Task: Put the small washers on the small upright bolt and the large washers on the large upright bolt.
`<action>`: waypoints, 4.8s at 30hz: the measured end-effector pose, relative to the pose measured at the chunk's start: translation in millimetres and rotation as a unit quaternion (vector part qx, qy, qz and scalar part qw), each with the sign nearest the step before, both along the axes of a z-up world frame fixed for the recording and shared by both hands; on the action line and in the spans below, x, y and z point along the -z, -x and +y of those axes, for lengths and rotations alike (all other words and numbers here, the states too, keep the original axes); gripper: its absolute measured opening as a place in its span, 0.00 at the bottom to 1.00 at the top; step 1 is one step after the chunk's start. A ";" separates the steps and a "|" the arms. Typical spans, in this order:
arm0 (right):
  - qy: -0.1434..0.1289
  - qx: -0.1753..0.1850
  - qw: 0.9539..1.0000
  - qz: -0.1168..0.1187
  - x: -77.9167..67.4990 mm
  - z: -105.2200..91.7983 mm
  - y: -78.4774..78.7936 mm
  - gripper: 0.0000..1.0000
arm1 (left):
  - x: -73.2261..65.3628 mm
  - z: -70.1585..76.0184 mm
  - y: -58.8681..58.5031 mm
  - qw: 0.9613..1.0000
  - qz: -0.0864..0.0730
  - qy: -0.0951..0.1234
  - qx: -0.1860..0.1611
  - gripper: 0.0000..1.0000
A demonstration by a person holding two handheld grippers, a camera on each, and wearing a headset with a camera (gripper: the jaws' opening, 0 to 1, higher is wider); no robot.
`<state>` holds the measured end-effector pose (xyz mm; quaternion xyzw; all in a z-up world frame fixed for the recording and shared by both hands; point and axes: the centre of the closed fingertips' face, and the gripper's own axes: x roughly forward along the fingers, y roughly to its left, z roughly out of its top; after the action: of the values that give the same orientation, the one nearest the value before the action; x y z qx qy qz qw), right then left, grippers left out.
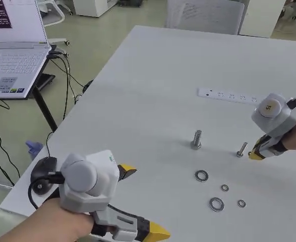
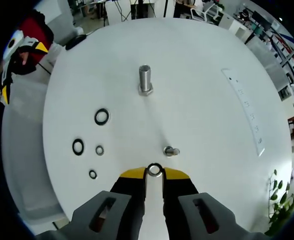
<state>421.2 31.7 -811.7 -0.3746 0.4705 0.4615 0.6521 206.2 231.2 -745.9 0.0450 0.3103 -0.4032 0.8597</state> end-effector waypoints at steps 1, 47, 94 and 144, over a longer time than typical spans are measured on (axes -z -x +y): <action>0.000 0.000 1.000 -0.001 -0.6 0.7 -1.1 0.12 | -0.4 0.2 -0.1 1.000 0.000 0.000 0.000 0.95; 0.009 -0.008 1.000 -0.013 15.7 11.7 -31.4 0.12 | 2.6 8.9 -1.4 1.000 0.008 -0.003 -0.005 0.93; 0.016 -0.010 1.000 0.006 51.1 9.9 -30.9 0.13 | 15.8 9.9 -13.0 1.000 0.002 -0.028 -0.006 0.93; 0.001 -0.046 0.999 -0.006 -7.2 28.1 -3.3 0.27 | 0.6 15.0 -21.9 0.999 -0.016 -0.031 -0.020 0.91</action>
<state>424.5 59.8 -804.5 -0.3995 0.4495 0.4882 0.6325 228.1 246.2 -746.5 0.0720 0.3097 -0.3756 0.8705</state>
